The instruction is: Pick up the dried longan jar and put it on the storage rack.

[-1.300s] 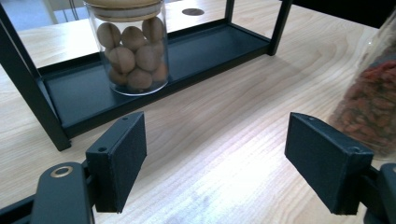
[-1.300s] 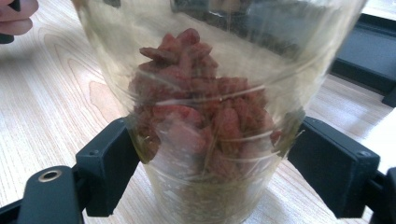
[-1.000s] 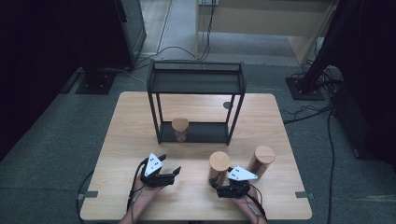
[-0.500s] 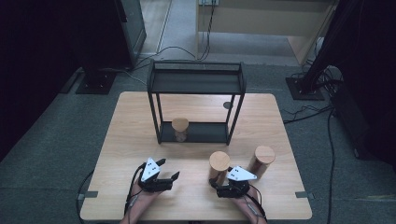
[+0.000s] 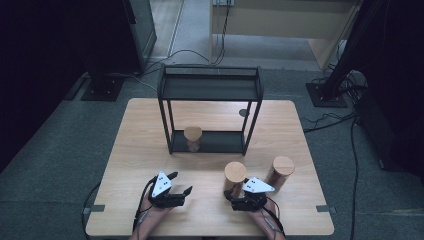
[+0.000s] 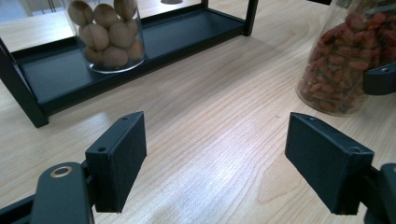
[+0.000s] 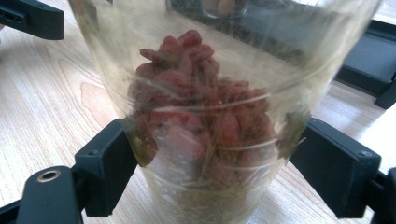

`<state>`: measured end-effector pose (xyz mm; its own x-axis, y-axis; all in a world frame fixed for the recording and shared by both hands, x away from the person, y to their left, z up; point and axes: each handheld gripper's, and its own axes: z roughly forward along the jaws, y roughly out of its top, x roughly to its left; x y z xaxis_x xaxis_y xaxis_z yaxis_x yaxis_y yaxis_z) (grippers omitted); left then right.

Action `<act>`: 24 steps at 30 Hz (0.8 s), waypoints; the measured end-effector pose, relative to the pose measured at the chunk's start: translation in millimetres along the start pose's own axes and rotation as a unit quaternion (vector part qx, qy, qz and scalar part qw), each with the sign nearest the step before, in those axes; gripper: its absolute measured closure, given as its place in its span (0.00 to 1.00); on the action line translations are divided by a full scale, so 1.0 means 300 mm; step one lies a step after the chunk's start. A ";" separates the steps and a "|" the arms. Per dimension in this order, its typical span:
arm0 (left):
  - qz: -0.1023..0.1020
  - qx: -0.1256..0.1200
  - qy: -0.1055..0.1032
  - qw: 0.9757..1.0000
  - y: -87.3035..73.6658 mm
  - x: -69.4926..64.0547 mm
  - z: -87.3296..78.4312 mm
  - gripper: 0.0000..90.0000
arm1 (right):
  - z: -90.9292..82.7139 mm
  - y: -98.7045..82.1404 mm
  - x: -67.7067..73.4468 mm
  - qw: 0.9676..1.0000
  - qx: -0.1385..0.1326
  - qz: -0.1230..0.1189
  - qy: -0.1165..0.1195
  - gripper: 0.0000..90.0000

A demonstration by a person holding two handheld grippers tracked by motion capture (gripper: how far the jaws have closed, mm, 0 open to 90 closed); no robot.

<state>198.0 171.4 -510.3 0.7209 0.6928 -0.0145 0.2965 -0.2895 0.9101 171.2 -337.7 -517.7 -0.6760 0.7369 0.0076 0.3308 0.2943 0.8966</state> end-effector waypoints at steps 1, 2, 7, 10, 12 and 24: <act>-0.001 0.000 0.000 1.000 -0.003 0.003 0.002 0.23 | 0.000 0.001 -0.001 1.000 0.001 0.002 0.001 0.19; 0.000 0.002 0.003 1.000 -0.003 0.005 0.005 0.23 | 0.000 0.002 -0.004 1.000 0.001 0.003 0.002 0.19; -0.007 0.006 0.009 1.000 -0.010 0.021 0.012 0.23 | -0.003 0.002 -0.010 1.000 -0.003 0.007 0.004 0.18; -0.009 0.009 0.016 1.000 -0.013 0.024 0.015 0.23 | -0.003 0.002 -0.013 1.000 -0.003 0.010 0.005 0.18; -0.012 0.009 0.017 1.000 -0.013 0.027 0.014 0.23 | -0.003 0.002 -0.016 1.000 -0.004 0.013 0.007 0.18; -0.015 0.011 0.022 1.000 -0.011 0.026 0.013 0.23 | -0.001 0.016 -0.021 0.999 -0.018 0.027 0.012 0.18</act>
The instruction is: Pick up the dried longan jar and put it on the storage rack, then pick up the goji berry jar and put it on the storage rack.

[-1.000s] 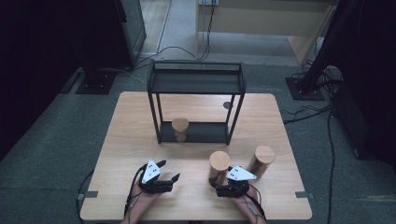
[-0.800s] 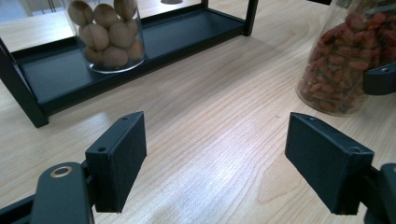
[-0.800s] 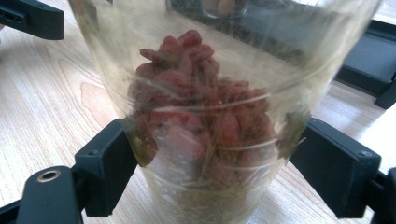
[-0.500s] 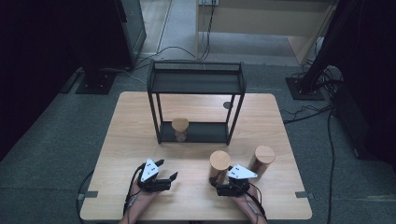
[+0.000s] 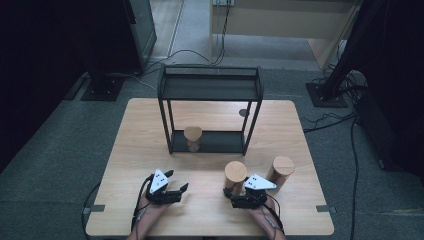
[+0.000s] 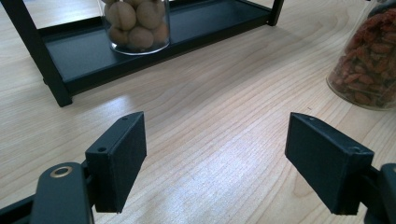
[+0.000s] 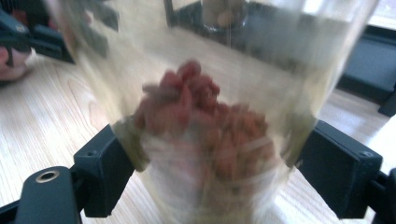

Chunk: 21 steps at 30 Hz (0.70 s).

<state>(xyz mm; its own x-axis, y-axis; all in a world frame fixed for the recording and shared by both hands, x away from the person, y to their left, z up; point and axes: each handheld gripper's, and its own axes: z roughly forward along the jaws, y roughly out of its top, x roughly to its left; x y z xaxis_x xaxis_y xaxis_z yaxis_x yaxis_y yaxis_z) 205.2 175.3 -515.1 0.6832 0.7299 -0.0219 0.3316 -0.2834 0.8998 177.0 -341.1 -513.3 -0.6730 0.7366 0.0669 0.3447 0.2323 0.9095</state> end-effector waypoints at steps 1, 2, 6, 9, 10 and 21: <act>0.000 0.000 0.000 1.000 0.000 0.000 0.000 0.23 | 0.001 0.002 0.001 1.000 -0.002 0.000 0.000 0.18; -0.001 0.001 0.000 1.000 0.001 0.000 0.000 0.23 | 0.002 0.004 0.000 1.000 -0.002 0.000 0.001 0.18; 0.000 0.002 -0.001 1.000 0.002 0.000 0.001 0.23 | 0.012 0.014 0.003 1.000 0.001 -0.002 0.003 0.18; -0.001 0.002 -0.001 1.000 0.003 0.002 0.001 0.23 | 0.016 0.014 0.004 1.000 0.002 -0.004 0.001 0.18; -0.001 0.003 -0.001 1.000 0.003 0.002 0.001 0.23 | 0.016 0.013 0.004 1.000 0.002 -0.003 0.001 0.18; -0.002 0.008 0.004 1.000 0.010 -0.005 0.007 0.13 | 0.016 0.013 0.007 1.000 0.004 -0.004 -0.004 0.19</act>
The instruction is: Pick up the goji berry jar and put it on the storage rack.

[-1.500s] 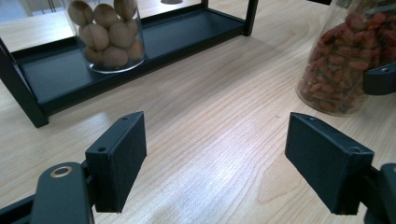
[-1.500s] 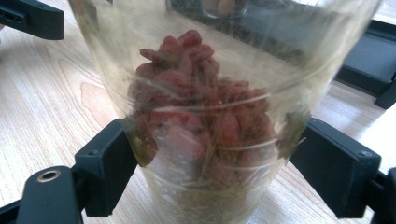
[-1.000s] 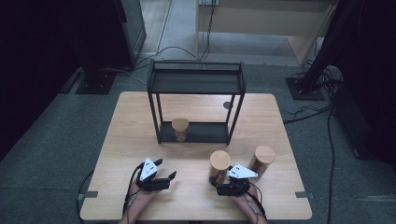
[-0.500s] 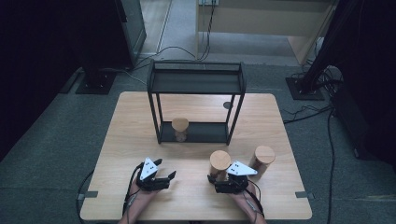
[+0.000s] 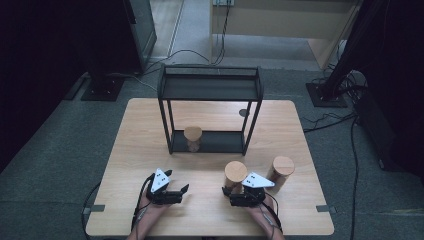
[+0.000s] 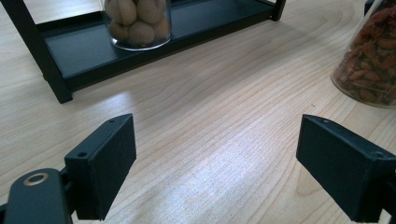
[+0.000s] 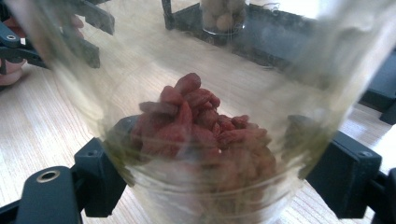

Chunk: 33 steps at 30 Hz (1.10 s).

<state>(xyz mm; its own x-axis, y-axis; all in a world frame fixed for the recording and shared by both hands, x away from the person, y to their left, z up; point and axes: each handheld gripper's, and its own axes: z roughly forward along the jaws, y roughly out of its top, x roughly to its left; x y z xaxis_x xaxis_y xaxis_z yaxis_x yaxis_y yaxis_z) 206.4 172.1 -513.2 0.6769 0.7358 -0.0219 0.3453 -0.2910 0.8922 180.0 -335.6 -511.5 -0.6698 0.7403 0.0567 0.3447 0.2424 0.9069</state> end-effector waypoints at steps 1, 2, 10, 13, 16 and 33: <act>0.000 0.000 0.000 1.000 0.000 0.000 0.000 0.13 | 0.000 0.001 0.001 1.000 0.000 0.000 0.000 0.19; 0.000 0.000 0.000 1.000 0.000 0.000 0.000 0.13 | -0.001 0.002 0.002 1.000 0.000 -0.001 0.000 0.19; 0.001 0.001 0.000 1.000 0.001 0.000 0.000 0.13 | -0.001 0.002 0.002 1.000 -0.001 -0.005 0.004 0.26; 0.000 0.001 -0.001 1.000 0.001 0.001 0.000 0.13 | -0.001 0.002 0.005 1.000 -0.001 -0.007 0.002 0.26; -0.001 0.002 -0.001 1.000 0.002 0.002 0.001 0.13 | -0.001 0.002 0.008 1.000 -0.002 -0.009 0.000 0.26; -0.002 0.004 -0.001 1.000 0.004 0.002 0.001 0.13 | -0.001 -0.001 0.031 1.000 -0.018 -0.012 -0.018 0.27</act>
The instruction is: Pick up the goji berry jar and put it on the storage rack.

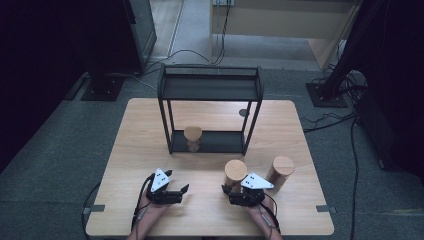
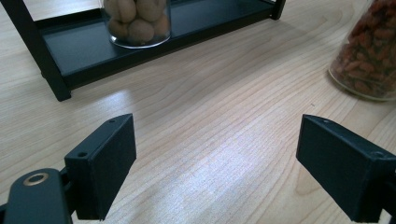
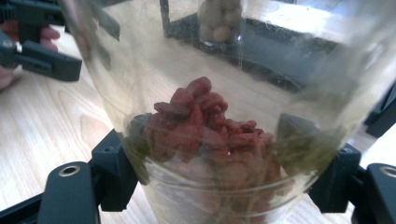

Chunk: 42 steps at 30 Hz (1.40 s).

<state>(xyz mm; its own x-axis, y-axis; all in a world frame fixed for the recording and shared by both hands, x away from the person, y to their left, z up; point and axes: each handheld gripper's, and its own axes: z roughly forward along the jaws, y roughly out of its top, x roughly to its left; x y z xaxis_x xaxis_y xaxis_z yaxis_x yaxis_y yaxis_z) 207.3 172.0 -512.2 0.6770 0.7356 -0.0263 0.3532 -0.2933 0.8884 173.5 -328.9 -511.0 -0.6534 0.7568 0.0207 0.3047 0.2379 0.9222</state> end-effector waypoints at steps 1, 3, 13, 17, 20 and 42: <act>0.000 0.000 0.000 1.000 0.000 -0.001 0.000 0.13 | 0.002 0.002 0.000 1.000 -0.003 0.001 0.000 0.27; 0.001 0.001 0.001 1.000 0.001 -0.001 0.000 0.13 | 0.006 0.011 0.000 1.000 -0.003 0.003 0.000 0.27; -0.002 0.003 0.000 1.000 0.002 0.003 -0.001 0.13 | 0.035 0.059 0.005 1.000 0.014 -0.006 0.009 0.27; -0.002 0.003 0.000 1.000 0.003 0.002 0.000 0.13 | 0.042 0.070 0.005 1.000 0.014 -0.003 0.007 0.27; -0.002 0.004 0.000 1.000 0.003 0.003 0.000 0.13 | 0.047 0.077 0.004 1.000 0.014 -0.002 0.007 0.27; -0.005 0.006 -0.001 1.000 0.004 0.008 -0.001 0.13 | 0.115 0.136 0.004 1.000 0.014 -0.009 0.005 0.27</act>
<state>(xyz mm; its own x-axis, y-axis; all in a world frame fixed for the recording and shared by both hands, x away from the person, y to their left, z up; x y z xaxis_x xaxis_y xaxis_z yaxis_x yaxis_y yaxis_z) 209.1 173.5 -510.9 0.6741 0.7378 -0.0354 0.3669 -0.2928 0.8830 209.0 -297.2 -486.7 -0.6658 0.7461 0.0092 0.3131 0.2682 0.9111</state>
